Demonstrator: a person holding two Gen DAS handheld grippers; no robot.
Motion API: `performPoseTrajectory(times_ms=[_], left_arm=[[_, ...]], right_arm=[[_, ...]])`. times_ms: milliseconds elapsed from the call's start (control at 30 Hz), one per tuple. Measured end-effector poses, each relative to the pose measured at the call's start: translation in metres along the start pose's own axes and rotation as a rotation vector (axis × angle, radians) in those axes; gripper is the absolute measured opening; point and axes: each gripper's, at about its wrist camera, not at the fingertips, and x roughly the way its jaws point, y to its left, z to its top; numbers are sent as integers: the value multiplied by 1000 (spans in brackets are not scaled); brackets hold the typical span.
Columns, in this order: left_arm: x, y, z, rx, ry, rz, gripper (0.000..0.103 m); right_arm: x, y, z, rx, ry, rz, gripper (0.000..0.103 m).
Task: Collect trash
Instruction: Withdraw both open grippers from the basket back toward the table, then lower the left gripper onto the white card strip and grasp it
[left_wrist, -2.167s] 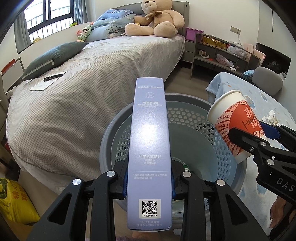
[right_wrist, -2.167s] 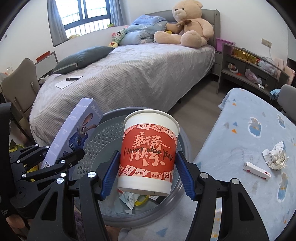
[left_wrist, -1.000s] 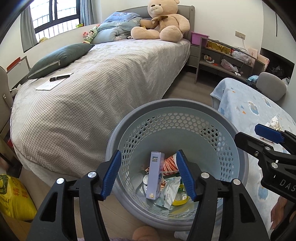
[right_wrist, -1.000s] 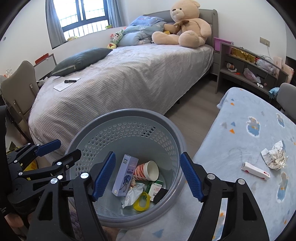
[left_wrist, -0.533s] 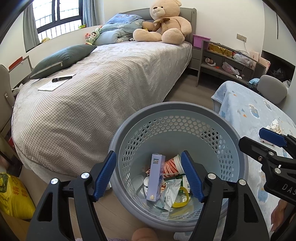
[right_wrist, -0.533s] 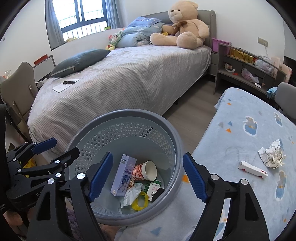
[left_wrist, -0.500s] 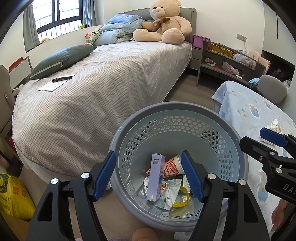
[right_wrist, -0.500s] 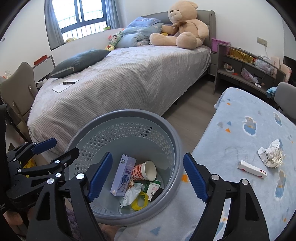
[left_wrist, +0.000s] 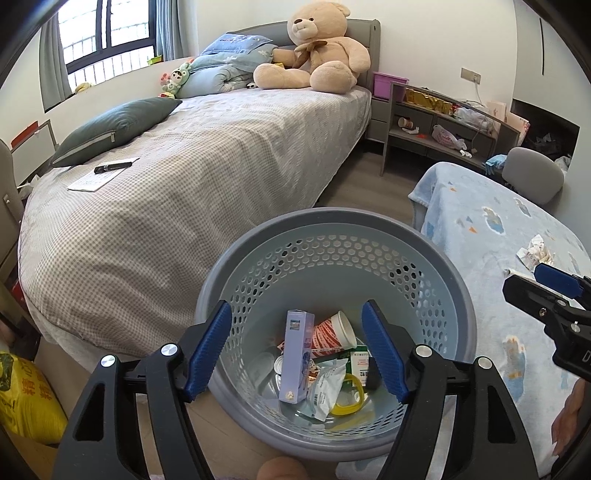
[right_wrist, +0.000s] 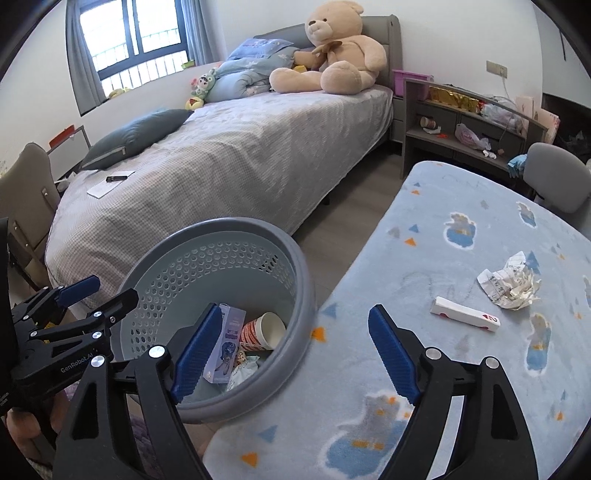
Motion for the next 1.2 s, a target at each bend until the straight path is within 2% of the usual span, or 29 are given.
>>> performPoseTrajectory(times_ms=[367,700,900,1033,1200], left_arm=[[-7,-49,-11,115,8,-86,70],[-13,-126,-21,320,42,-274,70],[-2,-183,-8,455,36,-366,70],[17,-216,1,526,81,-442,70],[34,-244,12,611,80,-458,70]], right_arm=[[-38,-66,-5,78,-13,-127,81],[-72,-141,-32,160,22,-223,81],[-92,-173,-39,255,-19,-209,82],[-97,-183,-42,272,-27,-190,82],[-102,-193,-44,284,-33,-180,82]])
